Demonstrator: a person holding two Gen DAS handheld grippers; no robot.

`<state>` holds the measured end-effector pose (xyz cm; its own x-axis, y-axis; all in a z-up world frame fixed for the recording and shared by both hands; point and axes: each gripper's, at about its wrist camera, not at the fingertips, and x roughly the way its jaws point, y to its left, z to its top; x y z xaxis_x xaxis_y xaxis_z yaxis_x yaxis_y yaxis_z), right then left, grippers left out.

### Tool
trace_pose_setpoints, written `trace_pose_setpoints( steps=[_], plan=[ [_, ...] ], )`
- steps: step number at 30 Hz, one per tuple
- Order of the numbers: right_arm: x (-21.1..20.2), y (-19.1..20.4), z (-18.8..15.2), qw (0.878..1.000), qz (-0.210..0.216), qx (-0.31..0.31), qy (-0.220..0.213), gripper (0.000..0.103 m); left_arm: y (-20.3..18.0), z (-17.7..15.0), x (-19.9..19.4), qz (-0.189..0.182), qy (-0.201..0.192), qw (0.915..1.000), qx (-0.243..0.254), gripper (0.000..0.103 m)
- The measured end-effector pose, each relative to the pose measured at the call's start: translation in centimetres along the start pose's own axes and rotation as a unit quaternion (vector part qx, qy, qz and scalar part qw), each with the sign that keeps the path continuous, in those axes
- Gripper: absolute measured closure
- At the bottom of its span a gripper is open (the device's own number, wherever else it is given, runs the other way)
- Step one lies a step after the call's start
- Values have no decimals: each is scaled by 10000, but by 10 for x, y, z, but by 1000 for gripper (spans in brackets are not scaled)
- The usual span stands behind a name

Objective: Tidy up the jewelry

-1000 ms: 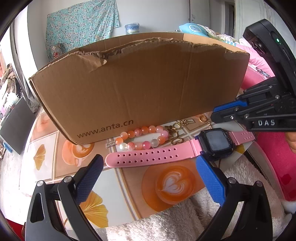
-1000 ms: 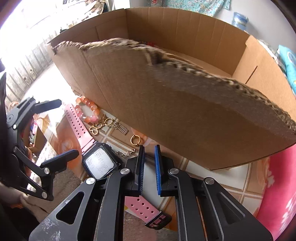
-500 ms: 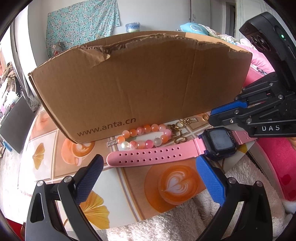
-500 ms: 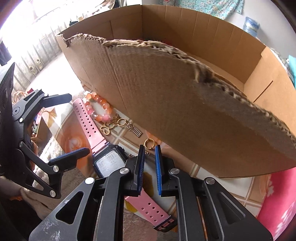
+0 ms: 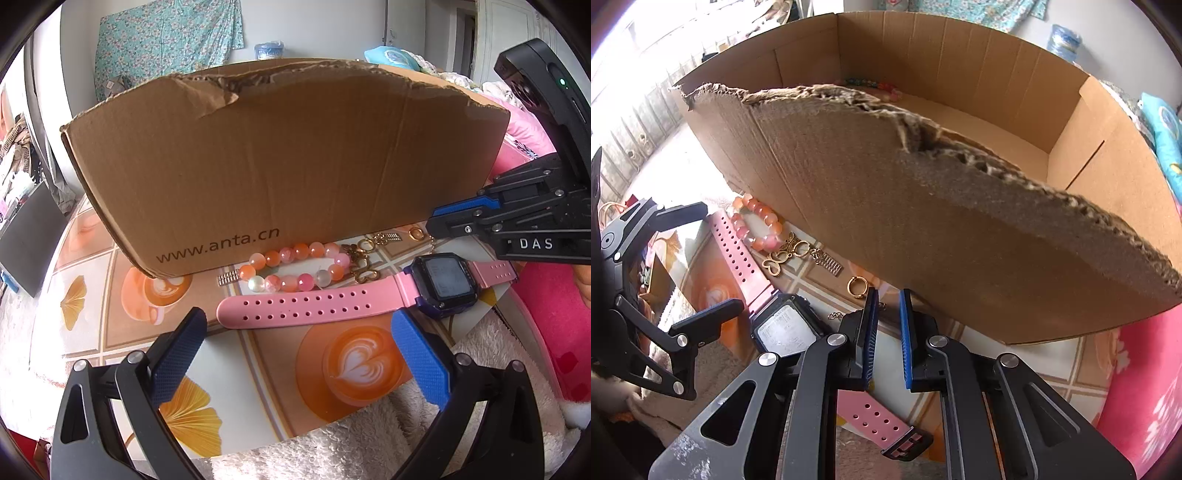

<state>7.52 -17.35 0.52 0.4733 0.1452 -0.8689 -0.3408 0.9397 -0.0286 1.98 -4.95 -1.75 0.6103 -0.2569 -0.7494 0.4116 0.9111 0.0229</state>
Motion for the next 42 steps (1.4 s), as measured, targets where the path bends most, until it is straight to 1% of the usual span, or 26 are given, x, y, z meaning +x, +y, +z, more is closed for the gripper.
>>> trace_pose_setpoints(
  steps=[6,8,11,13,14,15,16,17,19,22,24,25,27,29,32,33,37,40,42],
  plan=[
    [-2,3,-10,9996,-174,181,-91,94,1,-1,0,5,0,10000,2,4],
    [1,3,-13,9994,-162,284,-132,93,1,-1,0,7,-1,10000,2,4],
    [-11,-3,-20,9983,-16,491,-309,86,1,0,0,15,0,10000,4,4],
    [-24,-2,-23,9975,81,449,-535,74,0,1,-2,39,-22,10000,0,4],
    [-32,2,-25,9971,153,350,-661,71,1,1,-3,45,-58,10000,-9,4],
    [-37,6,-27,9967,252,243,-737,64,2,0,-5,48,-97,9999,-22,4],
    [-42,13,-30,9961,410,80,-784,55,3,0,-8,46,-154,9999,-46,4],
    [-45,20,-33,9954,517,-94,-797,52,5,0,-11,50,-207,9997,-70,4],
    [-44,34,-38,9943,578,-420,-786,48,9,0,-17,79,-308,9994,-134,4],
    [-35,51,-42,9937,489,-738,-687,47,16,-2,-26,94,-435,9987,-244,6],
    [-28,56,-42,9935,517,-797,-627,47,20,-4,-34,76,-507,9983,-277,6],
    [-30,57,-38,9934,535,-832,-584,47,21,-5,-38,64,-548,9981,-275,8],
    [-20,60,-37,9934,521,-897,-493,47,20,-7,-43,49,-586,9980,-242,10],
    [-14,62,-38,9930,580,-950,-406,47,19,-9,-47,6,-585,9981,-196,16],
    [-9,59,-42,9916,682,-1011,-427,55,14,-12,-50,-122,-555,9983,-159,21],
    [-10,58,-43,9915,699,-1015,-428,55,12,-13,-51,-169,-535,9983,-129,22],
    [-17,57,-50,9896,763,-1124,-463,55,3,-15,-54,-310,-472,9984,78,28],
    [-19,50,-52,9882,977,-1100,-426,55,-5,-19,-54,-320,-409,9980,362,31],
    [-16,44,-53,9867,1199,-1028,-385,55,-13,-21,-52,-291,-356,9973,576,34]
  ],
)
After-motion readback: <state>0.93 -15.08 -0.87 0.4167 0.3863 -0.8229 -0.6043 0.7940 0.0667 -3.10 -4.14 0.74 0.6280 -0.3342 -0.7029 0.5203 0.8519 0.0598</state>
